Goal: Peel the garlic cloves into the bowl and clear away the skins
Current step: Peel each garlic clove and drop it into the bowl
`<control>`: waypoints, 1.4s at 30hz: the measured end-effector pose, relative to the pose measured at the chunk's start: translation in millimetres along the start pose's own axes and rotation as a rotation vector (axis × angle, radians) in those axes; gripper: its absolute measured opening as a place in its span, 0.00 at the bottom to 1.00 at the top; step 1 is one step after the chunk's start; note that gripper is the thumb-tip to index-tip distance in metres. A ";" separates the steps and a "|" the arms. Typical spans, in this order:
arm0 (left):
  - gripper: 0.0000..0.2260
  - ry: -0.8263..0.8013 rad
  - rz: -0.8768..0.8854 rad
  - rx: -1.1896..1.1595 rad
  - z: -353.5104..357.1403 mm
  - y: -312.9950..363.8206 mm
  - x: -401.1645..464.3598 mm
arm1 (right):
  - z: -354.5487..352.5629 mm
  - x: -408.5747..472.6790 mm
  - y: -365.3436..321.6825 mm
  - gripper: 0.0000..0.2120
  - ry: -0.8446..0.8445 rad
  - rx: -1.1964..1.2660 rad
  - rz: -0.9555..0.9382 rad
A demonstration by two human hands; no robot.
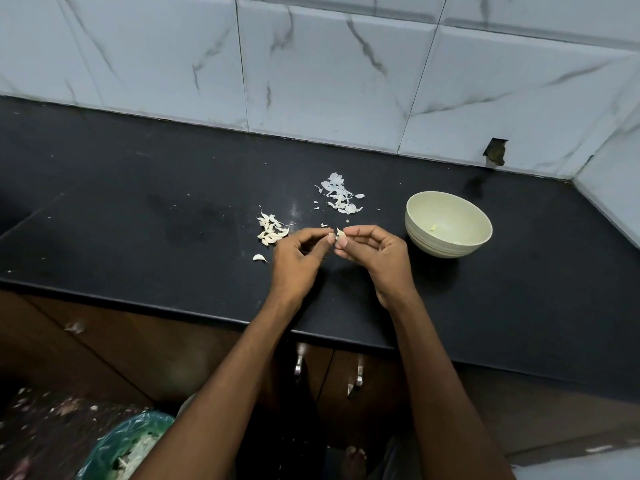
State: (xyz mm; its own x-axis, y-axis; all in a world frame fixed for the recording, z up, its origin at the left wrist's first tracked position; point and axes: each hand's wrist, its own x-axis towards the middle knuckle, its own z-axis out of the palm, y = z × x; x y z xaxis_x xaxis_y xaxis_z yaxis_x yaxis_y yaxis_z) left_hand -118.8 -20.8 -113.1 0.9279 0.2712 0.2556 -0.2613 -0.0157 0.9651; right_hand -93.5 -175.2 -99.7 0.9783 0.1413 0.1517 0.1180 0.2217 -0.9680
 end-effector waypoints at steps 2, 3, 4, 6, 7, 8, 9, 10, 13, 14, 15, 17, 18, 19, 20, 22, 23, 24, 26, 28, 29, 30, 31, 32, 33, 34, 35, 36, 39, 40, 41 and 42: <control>0.06 -0.030 -0.010 -0.052 0.2 3.4 -1.8 | 0.2 -0.4 0.2 0.13 -0.009 -0.019 -0.015; 0.05 -0.039 -0.007 -0.063 0.3 3.7 -2.3 | 0.1 -0.6 0.2 0.13 -0.010 -0.023 -0.018; 0.05 -0.039 0.000 -0.063 0.2 3.3 -2.3 | 0.0 -0.7 0.1 0.12 -0.012 -0.026 -0.019; 0.05 -0.032 0.013 -0.054 -0.6 1.6 -1.3 | 0.4 -1.4 -0.5 0.12 -0.016 -0.036 -0.020; 0.04 -0.029 0.015 -0.049 -0.6 0.6 -0.8 | 0.4 -1.8 -0.7 0.12 -0.017 -0.043 -0.022; 0.04 -0.026 0.013 -0.048 -0.7 0.7 -0.6 | 0.4 -1.9 -0.7 0.12 -0.017 -0.049 -0.023; 0.04 -0.027 0.010 -0.053 -0.5 0.7 -0.8 | 0.5 -2.3 -1.0 0.11 -0.016 -0.052 -0.024; 0.04 -0.030 0.008 -0.059 -0.3 1.6 -1.2 | 0.9 -2.6 -1.3 0.11 -0.013 -0.054 -0.025; 0.04 -0.031 -0.015 -0.092 -0.4 2.8 -1.3 | 1.7 -2.9 -2.4 0.11 -0.003 -0.056 -0.028; 0.05 -0.028 -0.027 -0.105 -0.6 2.8 -0.9 | 1.7 -2.8 -2.5 0.11 -0.001 -0.058 -0.029; 0.05 -0.024 -0.040 -0.116 -1.0 2.8 -0.5 | 1.6 -2.8 -2.5 0.11 0.001 -0.061 -0.029; 0.05 -0.021 -0.063 -0.136 -1.6 2.9 0.2 | 1.5 -2.5 -2.2 0.11 0.003 -0.064 -0.028; 0.05 -0.021 -0.071 -0.145 -2.1 3.2 0.2 | 1.4 -2.3 -2.1 0.11 0.002 -0.065 -0.030; 0.05 -0.023 -0.076 -0.152 -2.2 3.5 0.2 | 1.5 -2.5 -2.2 0.11 0.002 -0.068 -0.032; 0.05 -0.026 -0.078 -0.156 -2.6 3.7 0.2 | 1.7 -2.5 -2.3 0.11 0.002 -0.070 -0.035; 0.05 -0.036 -0.082 -0.164 -3.6 4.1 0.2 | 1.5 -2.7 -2.6 0.11 0.003 -0.068 -0.036; 0.05 -0.041 -0.084 -0.171 -4.3 4.7 0.0 | 1.4 -2.8 -2.9 0.11 0.002 -0.064 -0.035; 0.05 -0.046 -0.089 -0.178 -4.8 5.2 -0.3 | 1.2 -3.0 -3.0 0.11 0.000 -0.059 -0.033; 0.05 -0.054 -0.102 -0.192 -6.1 6.1 -0.5 | 1.3 -3.8 -3.7 0.10 -0.001 -0.046 -0.022; 0.04 -0.057 -0.117 -0.208 -7.0 6.4 -0.8 | 1.9 -4.8 -4.6 0.09 -0.002 -0.043 -0.012; 0.04 -0.054 -0.122 -0.212 -7.1 6.4 -0.9 | 2.2 -5.2 -5.2 0.09 -0.006 -0.043 -0.009; 0.04 -0.047 -0.124 -0.210 -7.0 6.3 -1.0 | 2.5 -5.4 -5.5 0.09 -0.009 -0.046 -0.007; 0.04 -0.038 -0.123 -0.202 -6.6 6.8 -1.3 | 2.6 -5.4 -5.7 0.09 -0.012 -0.052 -0.007; 0.04 -0.029 -0.122 -0.194 -6.1 7.7 -1.8 | 2.6 -5.2 -5.5 0.08 -0.014 -0.060 -0.010; 0.04 -0.023 -0.120 -0.188 -5.6 9.0 -2.3 | 2.5 -5.1 -5.4 0.08 -0.017 -0.069 -0.013; 0.05 -0.020 -0.121 -0.184 -5.1 10.2 -3.0 | 2.6 -5.0 -5.5 0.08 -0.022 -0.075 -0.014; 0.05 -0.020 -0.124 -0.182 -4.8 11.5 -3.5 | 2.5 -5.2 -5.5 0.07 -0.026 -0.080 -0.015; 0.06 -0.022 -0.129 -0.182 -4.7 12.9 -3.9 | 2.5 -5.2 -5.5 0.07 -0.032 -0.083 -0.014; 0.06 -0.024 -0.129 -0.182 -4.6 15.1 -5.2 | 1.5 -5.2 -5.3 0.06 -0.054 -0.077 -0.004; 0.06 -0.024 -0.129 -0.182 -4.4 15.8 -5.5 | 1.2 -4.8 -5.1 0.06 -0.057 -0.070 0.002; 0.06 -0.021 -0.132 -0.186 -4.2 16.6 -5.7 | 0.6 -4.4 -5.0 0.07 -0.060 -0.063 0.013; 0.06 -0.015 -0.136 -0.191 -4.1 16.7 -5.7 | 0.1 -3.6 -4.9 0.07 -0.065 -0.052 0.030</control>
State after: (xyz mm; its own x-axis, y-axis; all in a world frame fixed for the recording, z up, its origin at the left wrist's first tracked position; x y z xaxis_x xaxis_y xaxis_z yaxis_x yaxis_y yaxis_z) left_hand -129.6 -18.6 -98.6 0.9615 0.2442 0.1261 -0.1777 0.2025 0.9630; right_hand -97.5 -176.7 -95.5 0.9685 0.2099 0.1337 0.0993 0.1667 -0.9810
